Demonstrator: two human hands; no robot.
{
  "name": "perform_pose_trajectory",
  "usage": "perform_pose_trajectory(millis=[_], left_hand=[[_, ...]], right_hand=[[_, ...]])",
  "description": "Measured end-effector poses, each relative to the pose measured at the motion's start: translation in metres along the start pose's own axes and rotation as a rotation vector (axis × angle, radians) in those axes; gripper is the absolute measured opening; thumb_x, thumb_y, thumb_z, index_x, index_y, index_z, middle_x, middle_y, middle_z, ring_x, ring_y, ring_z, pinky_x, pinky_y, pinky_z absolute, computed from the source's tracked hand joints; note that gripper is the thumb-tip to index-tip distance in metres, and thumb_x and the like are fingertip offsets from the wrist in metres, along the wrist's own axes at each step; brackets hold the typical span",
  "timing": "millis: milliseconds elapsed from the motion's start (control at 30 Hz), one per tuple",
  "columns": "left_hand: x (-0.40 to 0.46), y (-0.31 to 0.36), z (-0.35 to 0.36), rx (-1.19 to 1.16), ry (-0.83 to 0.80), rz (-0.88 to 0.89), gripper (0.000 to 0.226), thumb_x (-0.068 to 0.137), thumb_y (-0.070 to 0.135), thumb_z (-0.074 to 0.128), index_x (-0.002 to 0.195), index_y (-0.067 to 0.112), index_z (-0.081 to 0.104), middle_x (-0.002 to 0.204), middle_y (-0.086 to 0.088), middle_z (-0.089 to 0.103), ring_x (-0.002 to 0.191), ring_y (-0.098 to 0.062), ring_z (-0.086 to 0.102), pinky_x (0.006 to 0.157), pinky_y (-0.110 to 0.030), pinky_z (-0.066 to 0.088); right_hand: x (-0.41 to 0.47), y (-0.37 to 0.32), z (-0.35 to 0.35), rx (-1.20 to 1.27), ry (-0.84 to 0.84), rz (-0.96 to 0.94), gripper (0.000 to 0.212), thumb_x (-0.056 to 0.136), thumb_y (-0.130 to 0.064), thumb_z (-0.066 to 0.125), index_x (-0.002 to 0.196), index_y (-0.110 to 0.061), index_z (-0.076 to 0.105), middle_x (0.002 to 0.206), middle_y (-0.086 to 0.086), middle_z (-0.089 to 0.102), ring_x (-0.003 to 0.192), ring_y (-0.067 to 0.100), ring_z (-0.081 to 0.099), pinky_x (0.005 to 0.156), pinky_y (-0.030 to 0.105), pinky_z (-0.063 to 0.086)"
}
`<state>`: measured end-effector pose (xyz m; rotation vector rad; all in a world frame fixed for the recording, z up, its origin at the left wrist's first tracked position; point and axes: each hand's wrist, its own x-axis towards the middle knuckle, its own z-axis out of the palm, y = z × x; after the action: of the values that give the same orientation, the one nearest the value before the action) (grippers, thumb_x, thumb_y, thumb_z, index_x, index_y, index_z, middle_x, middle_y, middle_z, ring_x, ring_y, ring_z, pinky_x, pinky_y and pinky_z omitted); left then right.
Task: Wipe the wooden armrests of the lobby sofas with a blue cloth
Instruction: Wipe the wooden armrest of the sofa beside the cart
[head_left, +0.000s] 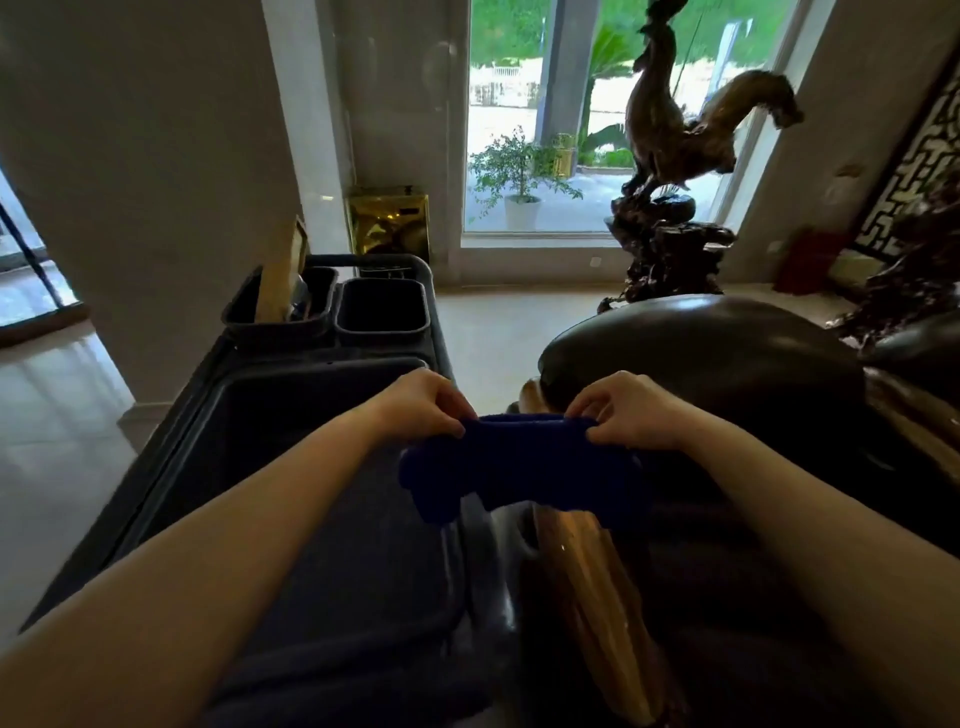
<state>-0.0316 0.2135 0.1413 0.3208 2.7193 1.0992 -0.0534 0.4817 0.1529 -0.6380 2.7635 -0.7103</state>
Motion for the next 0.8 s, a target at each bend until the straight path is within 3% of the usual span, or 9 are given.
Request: perform_pose_trajectory(millis=[200,367,600,800], left_hand=[[0.039,0.059,0.094,-0.037,-0.012,-0.103,0.023,0.075,0.0,0.064,0.09,0.016,0.073,0.076,0.005,0.068,0.067,-0.004,0.062,0.061,-0.015,0.048],[0.061,0.065,0.164,-0.051,0.005,-0.174,0.025,0.075,0.001,0.063,0.089,0.019,0.073,0.076,0.009,0.066,0.074,-0.006,0.062,0.066,-0.018,0.049],[0.108,0.014,0.263,-0.003,-0.01,-0.268,0.025,0.079,0.003,0.058,0.094,0.018,0.071,0.081,0.013,0.062,0.076,-0.002,0.058,0.068,-0.013,0.046],[0.158,-0.062,0.35,0.064,0.021,-0.25,0.025,0.08,0.004,0.059,0.097,0.017,0.07,0.096,0.002,0.059,0.085,-0.004,0.053,0.078,-0.014,0.044]], right_hand=[[-0.028,0.102,-0.033,-0.03,-0.037,-0.017,0.027,0.074,-0.013,0.066,0.094,-0.03,0.07,0.085,-0.01,0.062,0.08,0.005,0.06,0.063,0.013,0.045],[-0.035,0.175,-0.011,0.047,-0.095,0.023,0.028,0.074,-0.013,0.067,0.092,-0.034,0.067,0.084,-0.013,0.062,0.077,0.006,0.062,0.063,0.019,0.052],[-0.015,0.273,0.075,0.074,-0.149,0.084,0.03,0.077,-0.022,0.066,0.096,-0.044,0.059,0.088,-0.019,0.056,0.078,0.001,0.058,0.061,0.016,0.048],[0.028,0.351,0.161,-0.018,-0.103,0.098,0.029,0.079,-0.026,0.062,0.104,-0.04,0.057,0.094,-0.019,0.047,0.081,0.0,0.048,0.064,0.013,0.035]])
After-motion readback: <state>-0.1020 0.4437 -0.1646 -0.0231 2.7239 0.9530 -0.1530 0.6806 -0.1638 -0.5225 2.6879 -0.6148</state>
